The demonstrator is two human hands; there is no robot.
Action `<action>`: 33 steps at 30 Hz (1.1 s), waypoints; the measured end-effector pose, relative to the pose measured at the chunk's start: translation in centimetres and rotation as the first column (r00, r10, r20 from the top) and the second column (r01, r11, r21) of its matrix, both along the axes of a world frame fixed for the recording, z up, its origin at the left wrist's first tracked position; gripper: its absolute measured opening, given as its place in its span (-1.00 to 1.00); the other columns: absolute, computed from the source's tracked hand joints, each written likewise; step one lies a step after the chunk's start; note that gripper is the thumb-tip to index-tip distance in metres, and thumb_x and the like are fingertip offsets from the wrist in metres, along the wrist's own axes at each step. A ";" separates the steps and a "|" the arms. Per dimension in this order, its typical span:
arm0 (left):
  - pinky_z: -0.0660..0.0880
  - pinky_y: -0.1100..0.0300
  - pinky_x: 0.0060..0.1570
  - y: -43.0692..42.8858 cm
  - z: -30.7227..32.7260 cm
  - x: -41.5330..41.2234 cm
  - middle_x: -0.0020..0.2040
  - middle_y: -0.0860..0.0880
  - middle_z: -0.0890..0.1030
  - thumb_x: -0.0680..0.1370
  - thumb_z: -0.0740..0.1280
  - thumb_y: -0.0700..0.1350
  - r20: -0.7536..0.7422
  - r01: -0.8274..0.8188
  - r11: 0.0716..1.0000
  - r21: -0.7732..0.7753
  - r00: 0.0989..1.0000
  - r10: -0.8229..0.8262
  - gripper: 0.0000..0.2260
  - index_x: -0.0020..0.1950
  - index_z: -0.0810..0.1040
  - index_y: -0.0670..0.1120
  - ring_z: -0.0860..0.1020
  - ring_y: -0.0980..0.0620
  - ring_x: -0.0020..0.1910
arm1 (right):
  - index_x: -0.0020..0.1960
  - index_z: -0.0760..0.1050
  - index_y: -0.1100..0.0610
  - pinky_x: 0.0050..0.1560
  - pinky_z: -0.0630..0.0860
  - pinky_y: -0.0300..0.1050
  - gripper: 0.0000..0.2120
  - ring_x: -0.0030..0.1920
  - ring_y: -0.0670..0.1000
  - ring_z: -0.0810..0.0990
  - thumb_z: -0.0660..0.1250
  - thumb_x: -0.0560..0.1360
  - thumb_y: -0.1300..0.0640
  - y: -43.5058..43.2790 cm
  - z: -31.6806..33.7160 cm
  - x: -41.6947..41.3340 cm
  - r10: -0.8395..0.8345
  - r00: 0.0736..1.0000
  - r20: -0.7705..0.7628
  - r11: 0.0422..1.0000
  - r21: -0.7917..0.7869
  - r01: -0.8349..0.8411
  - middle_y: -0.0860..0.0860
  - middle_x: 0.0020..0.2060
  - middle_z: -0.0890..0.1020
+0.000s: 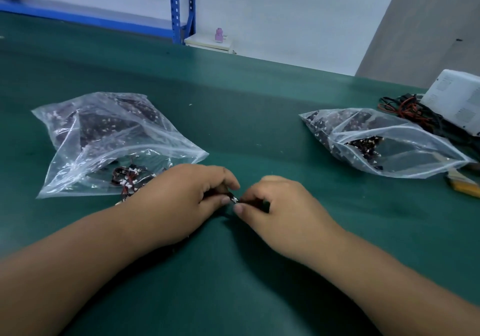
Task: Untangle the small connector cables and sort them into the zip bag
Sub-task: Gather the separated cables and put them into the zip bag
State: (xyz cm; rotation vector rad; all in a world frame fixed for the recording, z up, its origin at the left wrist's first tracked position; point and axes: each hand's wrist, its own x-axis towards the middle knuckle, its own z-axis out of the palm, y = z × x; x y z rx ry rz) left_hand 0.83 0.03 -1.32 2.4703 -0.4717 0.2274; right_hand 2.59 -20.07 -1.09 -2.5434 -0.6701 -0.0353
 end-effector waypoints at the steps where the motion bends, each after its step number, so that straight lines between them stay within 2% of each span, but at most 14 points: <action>1: 0.45 0.36 -0.12 0.0 0.0 0.0 -0.13 0.32 0.60 0.52 0.41 -0.07 0.003 -0.012 1.000 -0.014 1.000 0.012 -0.80 0.05 0.54 0.22 0.55 0.27 -0.10 | -0.14 0.57 -0.11 -0.09 0.57 0.03 -0.78 -0.13 -0.08 0.57 0.33 0.43 -0.24 0.5 -0.2 0.4 -0.014 1.000 -0.019 0.999 0.046 0.015 -0.12 -0.22 0.57; 4: 0.39 0.44 -0.11 0.1 0.2 -0.1 -0.03 0.39 0.54 0.52 0.39 -0.04 0.011 -0.047 0.998 -0.041 0.999 0.047 -0.74 0.08 0.42 0.28 0.52 0.28 -0.07 | -0.21 0.52 -0.20 -0.22 0.57 -0.01 -0.86 -0.29 -0.10 0.55 0.27 0.33 -0.23 1.3 -0.6 1.1 -0.045 0.997 -0.063 0.990 0.129 0.053 -0.16 -0.33 0.58; 8: 0.38 0.44 -0.07 0.0 0.3 0.0 0.00 0.41 0.53 0.54 0.37 -0.01 -0.004 -0.069 0.997 -0.015 0.998 0.069 -0.76 0.10 0.41 0.28 0.50 0.31 -0.02 | -0.26 0.49 -0.26 -0.23 0.52 -0.08 -0.94 -0.24 -0.15 0.53 0.26 0.33 -0.17 0.5 -1.4 1.1 -0.119 0.993 0.006 0.978 0.171 0.116 -0.28 -0.23 0.56; 12: 0.41 0.46 -0.04 0.0 0.2 -0.1 -0.09 0.34 0.59 0.54 0.39 -0.02 0.002 -0.095 0.995 -0.023 0.995 0.095 -0.83 0.07 0.51 0.22 0.52 0.33 -0.02 | -0.22 0.54 -0.20 -0.29 0.48 -0.14 -0.90 -0.30 -0.15 0.53 0.28 0.32 -0.16 -0.5 -1.6 1.4 -0.223 0.974 -0.031 0.947 0.232 0.224 -0.28 -0.30 0.57; 15: 0.38 0.49 -0.06 0.0 0.2 0.0 -0.11 0.32 0.58 0.55 0.37 -0.02 0.001 -0.108 0.994 0.002 0.994 0.108 -0.83 0.09 0.52 0.21 0.49 0.35 -0.02 | -0.24 0.57 -0.12 -0.38 0.41 -0.18 -0.95 -0.38 -0.16 0.50 0.38 0.39 -0.05 -0.7 -1.7 1.3 -0.228 0.969 -0.090 0.924 0.295 0.245 -0.22 -0.38 0.57; 19: 0.37 0.50 -0.13 0.4 0.3 0.2 -0.13 0.31 0.59 0.56 0.36 -0.04 -0.020 -0.136 0.990 0.021 0.990 0.137 -0.82 0.10 0.51 0.20 0.51 0.36 -0.10 | -0.28 0.56 -0.02 -0.50 0.30 -0.34 -0.87 -0.52 -0.17 0.39 0.43 0.43 0.06 -1.1 -2.0 1.6 -0.260 0.952 -0.159 0.874 0.380 0.302 -0.18 -0.53 0.49; 24: 0.40 0.42 -0.17 0.6 0.8 0.1 -0.05 0.38 0.53 0.52 0.39 -0.01 -0.013 -0.122 0.991 0.050 0.992 0.123 -0.81 0.09 0.52 0.21 0.50 0.33 -0.07 | -0.31 0.55 -0.02 -0.48 0.30 -0.29 -0.81 -0.53 -0.15 0.37 0.45 0.45 -0.03 -1.0 -2.2 1.7 -0.259 0.954 -0.150 0.871 0.391 0.297 -0.16 -0.56 0.46; 27: 0.33 0.49 -0.11 1.0 1.0 -0.3 -0.07 0.40 0.46 0.49 0.37 0.08 0.000 -0.102 0.981 0.166 0.995 0.103 -0.76 0.14 0.46 0.25 0.42 0.39 0.00 | -0.32 0.54 0.00 -0.47 0.31 -0.22 -0.75 -0.54 -0.14 0.33 0.42 0.47 -0.08 -0.7 -2.1 2.2 -0.272 0.950 -0.152 0.856 0.414 0.311 -0.15 -0.59 0.42; 30: 0.27 0.47 -0.06 1.5 1.2 -0.5 0.03 0.32 0.43 0.45 0.32 0.11 0.045 -0.116 0.943 0.311 0.993 0.107 -0.69 0.19 0.43 0.23 0.38 0.29 0.04 | -0.31 0.55 0.01 -0.51 0.26 -0.28 -0.72 -0.53 -0.14 0.32 0.39 0.51 -0.11 -0.5 -1.9 3.2 -0.255 0.957 -0.137 0.861 0.418 0.289 -0.14 -0.58 0.40; 33: 0.34 0.39 -0.08 1.5 1.4 -0.6 -0.01 0.25 0.45 0.47 0.28 0.14 0.028 -0.132 0.919 0.372 0.991 0.131 -0.79 0.09 0.45 0.21 0.43 0.24 0.00 | -0.15 0.61 -0.11 -0.34 0.48 -0.23 -0.93 -0.38 -0.20 0.49 0.38 0.51 -0.03 -0.6 -2.2 3.5 -0.235 0.965 -0.112 0.905 0.336 0.260 -0.17 -0.37 0.60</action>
